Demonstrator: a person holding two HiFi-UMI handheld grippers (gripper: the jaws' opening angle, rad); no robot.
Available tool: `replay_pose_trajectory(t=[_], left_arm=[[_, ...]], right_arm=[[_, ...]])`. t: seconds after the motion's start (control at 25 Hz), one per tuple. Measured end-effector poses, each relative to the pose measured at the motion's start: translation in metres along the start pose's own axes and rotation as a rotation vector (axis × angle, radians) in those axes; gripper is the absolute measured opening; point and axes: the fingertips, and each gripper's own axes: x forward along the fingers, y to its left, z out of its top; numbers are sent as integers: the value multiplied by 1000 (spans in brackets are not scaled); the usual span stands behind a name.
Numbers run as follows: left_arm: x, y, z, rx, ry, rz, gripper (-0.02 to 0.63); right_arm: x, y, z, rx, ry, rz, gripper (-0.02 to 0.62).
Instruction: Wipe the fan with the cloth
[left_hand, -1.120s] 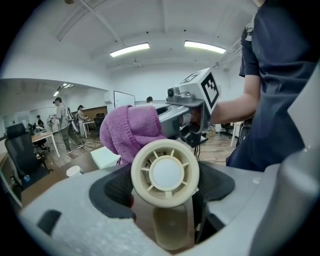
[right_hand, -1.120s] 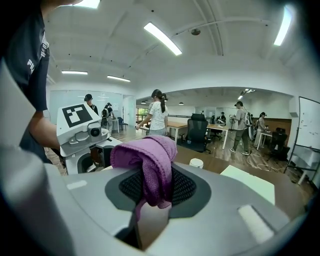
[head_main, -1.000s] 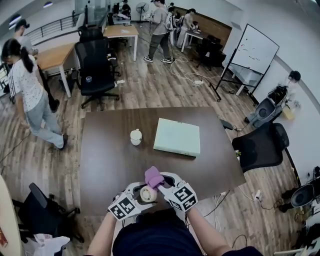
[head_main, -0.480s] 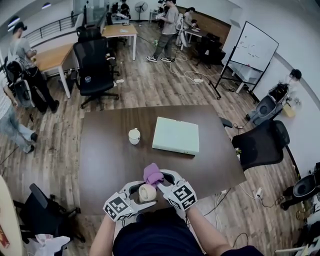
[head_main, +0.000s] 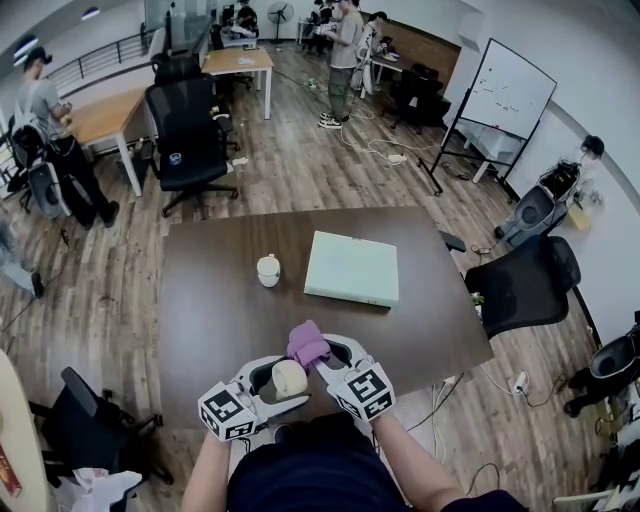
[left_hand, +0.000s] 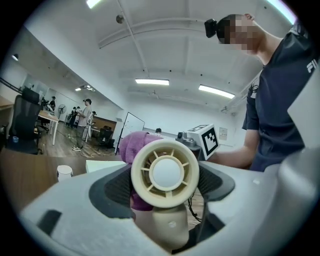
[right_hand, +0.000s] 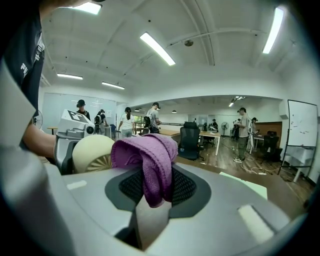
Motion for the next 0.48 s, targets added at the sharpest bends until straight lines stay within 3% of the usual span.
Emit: replay_pose_trajectory(t=[0.48], left_arm=[[-24, 14, 32, -136, -196, 9, 380]], right_arm=[[3, 32, 23, -156, -45, 0, 114]])
